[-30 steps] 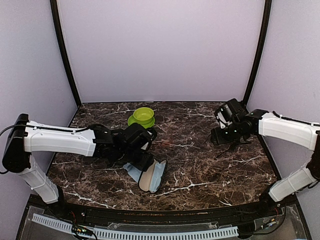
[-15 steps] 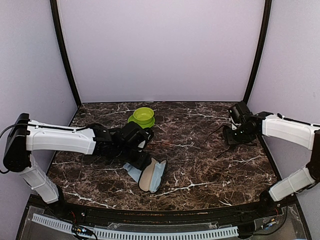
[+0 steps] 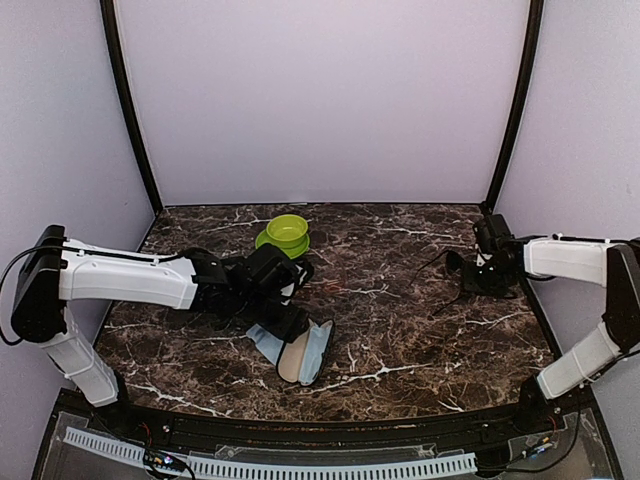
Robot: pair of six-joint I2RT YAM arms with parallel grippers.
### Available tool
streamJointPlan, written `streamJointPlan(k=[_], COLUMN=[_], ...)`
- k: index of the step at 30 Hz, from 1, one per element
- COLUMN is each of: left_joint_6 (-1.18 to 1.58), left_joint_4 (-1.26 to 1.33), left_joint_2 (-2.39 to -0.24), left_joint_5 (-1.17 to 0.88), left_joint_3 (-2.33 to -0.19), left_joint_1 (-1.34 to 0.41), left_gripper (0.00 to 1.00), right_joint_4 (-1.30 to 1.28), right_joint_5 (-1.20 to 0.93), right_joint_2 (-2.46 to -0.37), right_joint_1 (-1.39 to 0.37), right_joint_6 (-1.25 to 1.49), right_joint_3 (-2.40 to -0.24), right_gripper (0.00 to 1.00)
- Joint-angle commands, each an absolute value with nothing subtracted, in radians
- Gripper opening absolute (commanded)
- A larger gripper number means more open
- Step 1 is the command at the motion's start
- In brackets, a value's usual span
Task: Organize the sunglasses
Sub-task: Pick up the sunglasses from the center of the board.
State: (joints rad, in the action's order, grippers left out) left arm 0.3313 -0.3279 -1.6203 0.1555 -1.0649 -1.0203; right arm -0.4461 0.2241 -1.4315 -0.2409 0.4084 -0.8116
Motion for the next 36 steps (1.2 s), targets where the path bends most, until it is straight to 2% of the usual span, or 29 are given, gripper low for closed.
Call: streamJointPlan(k=[1,11,20,36], left_joint_6=[0.316,0.317,0.307,0.219], left_joint_4=[-0.297,-0.288,-0.296,-0.299], left_joint_2=[-1.618,-1.618,-1.625,-1.692], left_joint_5=[0.123,0.097,0.11,0.133], left_joint_3=[-1.084,-1.083,-1.106,-1.226], left_joint_1=[-1.022,-1.022,-1.022,-1.022], left_gripper=[0.66,0.66,0.66,0.67], right_joint_4=[-0.309,-0.252,-0.268,-0.354], right_joint_5=[0.136,0.137,0.157,0.068], right_joint_2=[-1.462,-1.527,-1.509,-1.404], right_joint_1=[-0.222,-0.202,-0.202,-0.247], right_joint_6=[0.476,0.493,0.463,0.425], right_joint_3=[-0.779,-0.757,-0.756,-0.723], right_gripper=[0.61,0.55,0.32,0.04])
